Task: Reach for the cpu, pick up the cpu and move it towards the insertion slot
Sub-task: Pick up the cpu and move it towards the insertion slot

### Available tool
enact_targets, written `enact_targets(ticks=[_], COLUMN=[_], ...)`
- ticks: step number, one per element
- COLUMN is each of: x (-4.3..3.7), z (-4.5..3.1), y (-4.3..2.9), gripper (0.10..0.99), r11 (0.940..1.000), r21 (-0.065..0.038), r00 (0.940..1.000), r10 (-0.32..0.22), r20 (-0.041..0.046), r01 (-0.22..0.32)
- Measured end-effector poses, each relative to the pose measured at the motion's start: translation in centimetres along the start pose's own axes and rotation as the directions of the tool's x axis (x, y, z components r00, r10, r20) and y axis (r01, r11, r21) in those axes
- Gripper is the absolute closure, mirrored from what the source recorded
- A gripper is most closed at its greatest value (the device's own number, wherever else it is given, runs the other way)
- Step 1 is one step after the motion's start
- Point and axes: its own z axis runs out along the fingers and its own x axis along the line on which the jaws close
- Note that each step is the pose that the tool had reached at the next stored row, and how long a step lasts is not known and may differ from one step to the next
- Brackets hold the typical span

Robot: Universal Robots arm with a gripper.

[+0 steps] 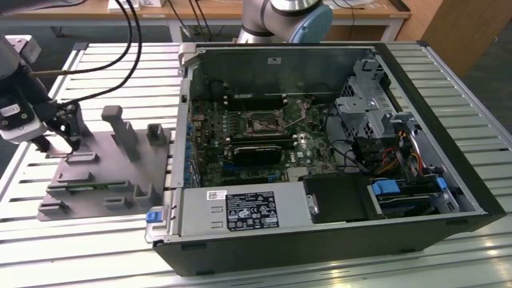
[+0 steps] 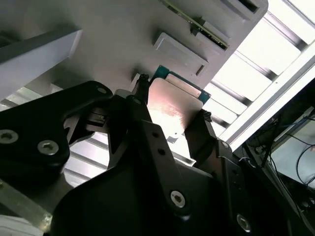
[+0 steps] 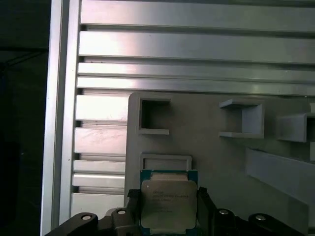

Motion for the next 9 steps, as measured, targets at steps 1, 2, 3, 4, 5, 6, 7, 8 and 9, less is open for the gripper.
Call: enact_targets(ticks=[1, 2, 3, 4, 5, 6, 7, 8, 9], x=[0.0, 0.0, 0.0, 0.0, 0.0, 0.0, 0.0, 0.01, 0.0], z=[-0.45, -0.9, -1.35, -1.83, -2.29, -2.72, -3.17, -3.62, -4.07], y=[0.02, 0.03, 0.05, 0.07, 0.09, 0.1, 0.12, 0.14, 0.15], gripper=[0.541, 0.541, 0.541, 0.541, 0.541, 0.541, 0.541, 0.541, 0.541], r11=[1.0, 1.0, 1.0, 1.0, 1.0, 1.0, 1.0, 1.0, 1.0], r21=[0.0, 0.0, 0.0, 0.0, 0.0, 0.0, 0.0, 0.0, 0.0], r00=[1.0, 1.0, 1.0, 1.0, 1.0, 1.0, 1.0, 1.0, 1.0], r10=[0.0, 0.0, 0.0, 0.0, 0.0, 0.0, 0.0, 0.0, 0.0], r20=[0.0, -0.0001, -0.0001, -0.0001, -0.0002, 0.0001, 0.0, -0.0001, 0.0], r01=[0.0, 0.0, 0.0, 0.0, 0.0, 0.0, 0.0, 0.0, 0.0])
